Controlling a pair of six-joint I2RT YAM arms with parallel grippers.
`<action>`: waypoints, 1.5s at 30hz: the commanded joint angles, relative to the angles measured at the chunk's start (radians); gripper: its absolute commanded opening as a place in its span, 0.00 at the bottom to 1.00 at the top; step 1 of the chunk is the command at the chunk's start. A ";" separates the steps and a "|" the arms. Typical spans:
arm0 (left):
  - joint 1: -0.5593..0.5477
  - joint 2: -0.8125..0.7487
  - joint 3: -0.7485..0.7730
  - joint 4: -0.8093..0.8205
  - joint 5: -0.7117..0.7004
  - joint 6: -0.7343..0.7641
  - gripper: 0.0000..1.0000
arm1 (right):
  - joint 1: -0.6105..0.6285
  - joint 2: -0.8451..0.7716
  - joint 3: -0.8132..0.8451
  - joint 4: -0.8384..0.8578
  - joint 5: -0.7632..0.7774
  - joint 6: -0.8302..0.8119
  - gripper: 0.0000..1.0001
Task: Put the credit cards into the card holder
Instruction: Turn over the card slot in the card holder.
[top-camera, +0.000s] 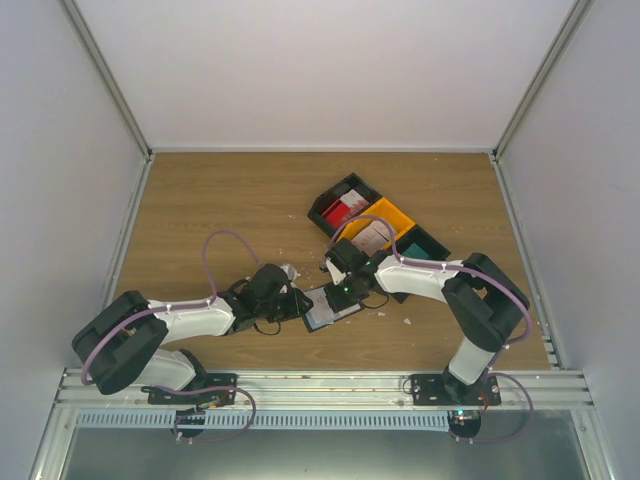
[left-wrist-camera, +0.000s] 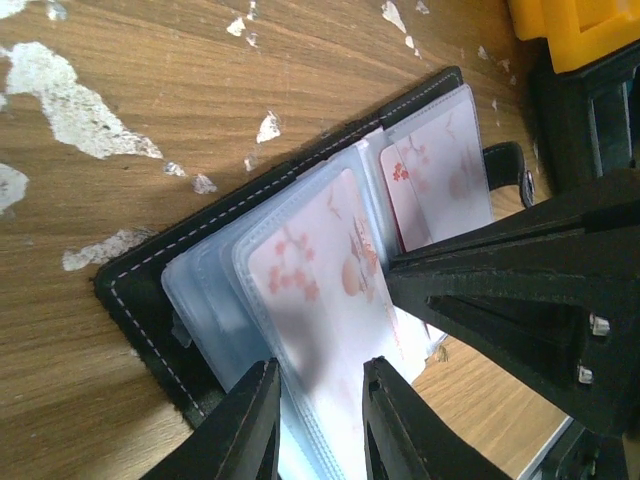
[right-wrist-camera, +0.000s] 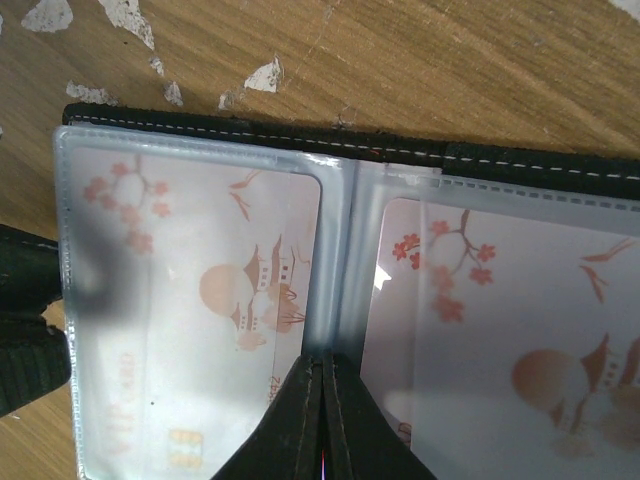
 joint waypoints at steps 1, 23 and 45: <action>-0.006 -0.024 -0.003 -0.003 -0.042 -0.019 0.25 | 0.008 0.051 -0.017 -0.006 0.022 -0.003 0.04; -0.006 -0.007 -0.006 0.026 -0.025 -0.013 0.26 | 0.008 0.053 -0.022 0.002 0.016 -0.001 0.03; -0.006 0.026 0.000 0.085 0.005 -0.010 0.23 | 0.008 0.048 -0.029 0.002 0.017 0.001 0.03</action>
